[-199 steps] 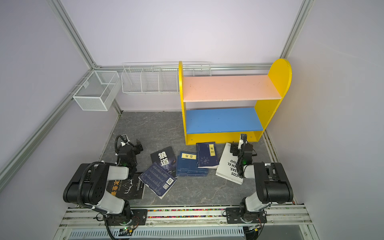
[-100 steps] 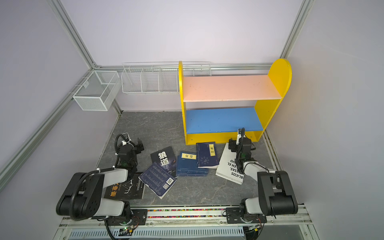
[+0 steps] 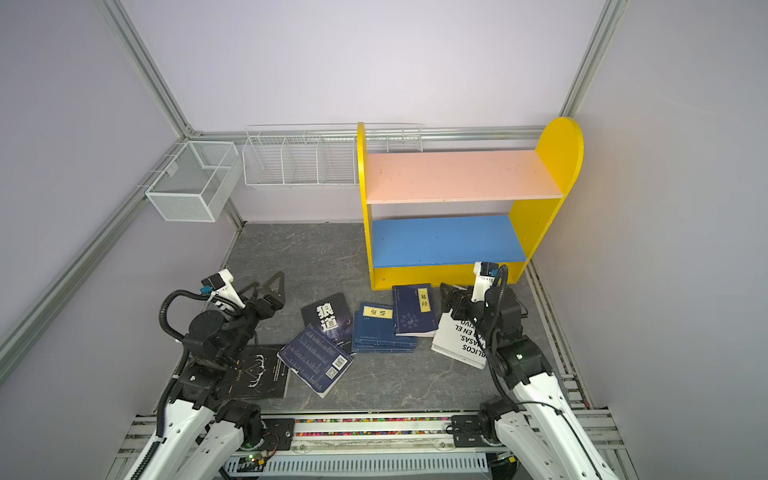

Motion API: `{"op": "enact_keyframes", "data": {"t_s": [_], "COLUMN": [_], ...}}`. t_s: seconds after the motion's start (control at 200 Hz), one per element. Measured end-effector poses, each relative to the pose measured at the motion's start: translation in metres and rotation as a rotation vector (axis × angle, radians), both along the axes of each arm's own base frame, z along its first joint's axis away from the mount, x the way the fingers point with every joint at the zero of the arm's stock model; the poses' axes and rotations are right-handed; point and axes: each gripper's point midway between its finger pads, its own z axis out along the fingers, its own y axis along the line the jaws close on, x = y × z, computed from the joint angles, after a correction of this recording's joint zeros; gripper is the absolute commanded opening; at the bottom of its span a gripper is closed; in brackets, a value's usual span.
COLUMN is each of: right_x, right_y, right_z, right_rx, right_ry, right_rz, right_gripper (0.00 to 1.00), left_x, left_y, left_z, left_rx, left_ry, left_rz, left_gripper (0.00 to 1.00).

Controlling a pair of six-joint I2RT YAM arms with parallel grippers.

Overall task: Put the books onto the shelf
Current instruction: 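Move both grippers toward the white paperback near the shelf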

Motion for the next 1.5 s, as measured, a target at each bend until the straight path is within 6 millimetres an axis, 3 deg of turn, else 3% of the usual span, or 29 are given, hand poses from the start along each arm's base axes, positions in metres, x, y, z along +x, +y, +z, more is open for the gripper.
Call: {"op": "enact_keyframes", "data": {"t_s": [0.14,0.25,0.39,0.495,0.565,0.805,0.915,1.04,1.14,1.27,1.385,1.505], "right_x": [-0.035,-0.056,-0.068,-0.077,-0.081,-0.062,-0.031,-0.005,-0.007,-0.018,-0.025,-0.030], "right_y": [0.029,0.050,0.076,0.099,0.110,0.117,0.086,0.016,-0.037,-0.083,-0.109,-0.116], "right_z": [-0.037,-0.077,-0.098,-0.108,-0.110,-0.079,-0.067,-0.064,-0.063,-0.067,-0.091,-0.121], "right_rx": [0.114,0.113,0.067,0.035,0.023,0.027,-0.012,-0.071,-0.097,-0.081,-0.039,0.029], "right_ry": [0.130,0.263,0.363,0.401,0.406,0.359,0.371,0.390,0.399,0.402,0.470,0.558], "right_rz": [0.087,0.143,0.180,0.203,0.209,0.119,-0.020,-0.235,-0.366,-0.477,-0.543,-0.544], "right_gripper": [0.88,0.88,0.88,0.88,0.88,0.89,0.89,0.89,0.89,0.90,0.91,0.92], "left_x": [-0.033,-0.062,-0.079,-0.078,-0.075,-0.061,-0.052,-0.050,-0.046,-0.047,-0.046,-0.037], "left_y": [-0.061,-0.107,-0.147,-0.161,-0.164,-0.155,-0.153,-0.179,-0.210,-0.266,-0.314,-0.353], "left_z": [-0.044,-0.061,-0.088,-0.109,-0.110,-0.065,-0.062,-0.073,-0.080,-0.082,-0.091,-0.110], "left_rx": [-0.112,-0.116,-0.098,-0.078,-0.082,-0.234,-0.228,-0.134,-0.038,0.063,0.105,0.147], "left_ry": [0.187,0.283,0.414,0.499,0.508,0.377,0.365,0.411,0.444,0.448,0.455,0.469], "left_rz": [-0.242,-0.390,-0.462,-0.446,-0.433,-0.392,-0.383,-0.458,-0.547,-0.693,-0.810,-0.868], "left_gripper": [0.99,0.99,0.99,0.99,0.99,0.99,0.99,0.99,1.00,1.00,0.96,0.96]}}
